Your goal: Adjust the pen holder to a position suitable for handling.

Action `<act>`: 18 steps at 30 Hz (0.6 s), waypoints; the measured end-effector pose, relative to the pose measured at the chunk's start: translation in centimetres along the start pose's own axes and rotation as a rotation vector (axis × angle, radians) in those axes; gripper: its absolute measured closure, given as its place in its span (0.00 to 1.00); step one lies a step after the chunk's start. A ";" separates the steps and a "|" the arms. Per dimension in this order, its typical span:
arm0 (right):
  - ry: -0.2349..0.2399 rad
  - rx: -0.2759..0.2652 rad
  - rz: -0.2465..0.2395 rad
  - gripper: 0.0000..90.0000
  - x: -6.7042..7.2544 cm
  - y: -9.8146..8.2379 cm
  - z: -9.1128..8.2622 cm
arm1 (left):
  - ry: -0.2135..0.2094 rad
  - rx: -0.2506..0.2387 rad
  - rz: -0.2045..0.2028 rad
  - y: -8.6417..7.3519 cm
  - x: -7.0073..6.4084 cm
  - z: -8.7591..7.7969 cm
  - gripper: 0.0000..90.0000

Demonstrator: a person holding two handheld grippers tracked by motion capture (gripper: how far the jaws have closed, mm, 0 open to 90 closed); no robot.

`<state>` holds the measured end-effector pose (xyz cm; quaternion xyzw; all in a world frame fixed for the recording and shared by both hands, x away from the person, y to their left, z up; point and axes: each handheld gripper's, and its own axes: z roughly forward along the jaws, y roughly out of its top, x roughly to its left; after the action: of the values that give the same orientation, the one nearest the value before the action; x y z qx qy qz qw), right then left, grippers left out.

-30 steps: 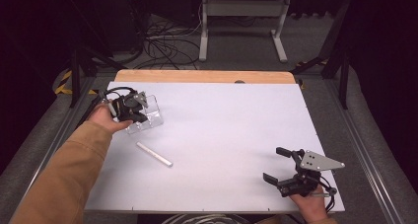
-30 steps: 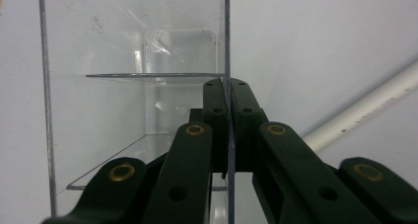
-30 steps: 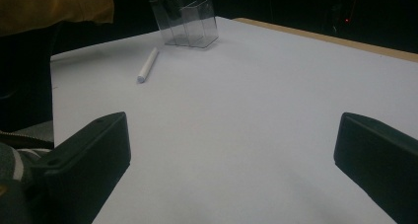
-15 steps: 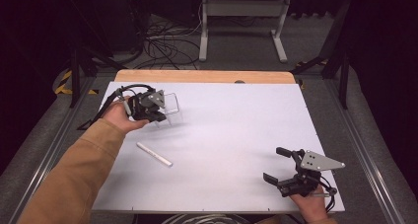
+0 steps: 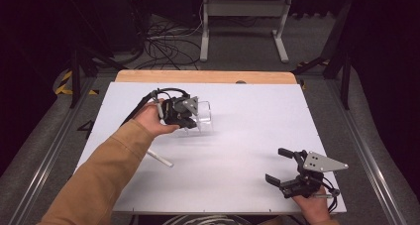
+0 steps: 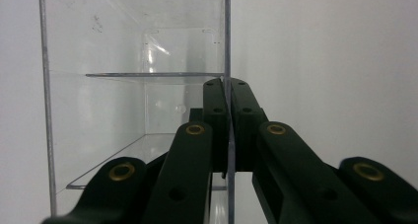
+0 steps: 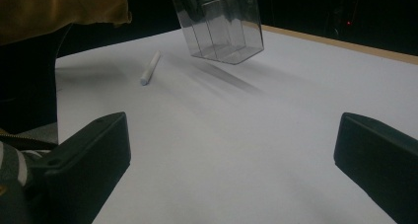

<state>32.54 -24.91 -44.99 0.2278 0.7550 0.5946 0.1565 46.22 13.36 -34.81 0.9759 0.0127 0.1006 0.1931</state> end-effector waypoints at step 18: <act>0.006 -0.003 0.000 0.02 0.0 0.0 -0.1 | -0.075 0.049 -0.003 3.4 -0.2 3.8 0.98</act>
<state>32.49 -25.00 -44.98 0.2256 0.7547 0.5964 0.1546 46.77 8.79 -37.02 0.9835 0.0096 0.0633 0.1694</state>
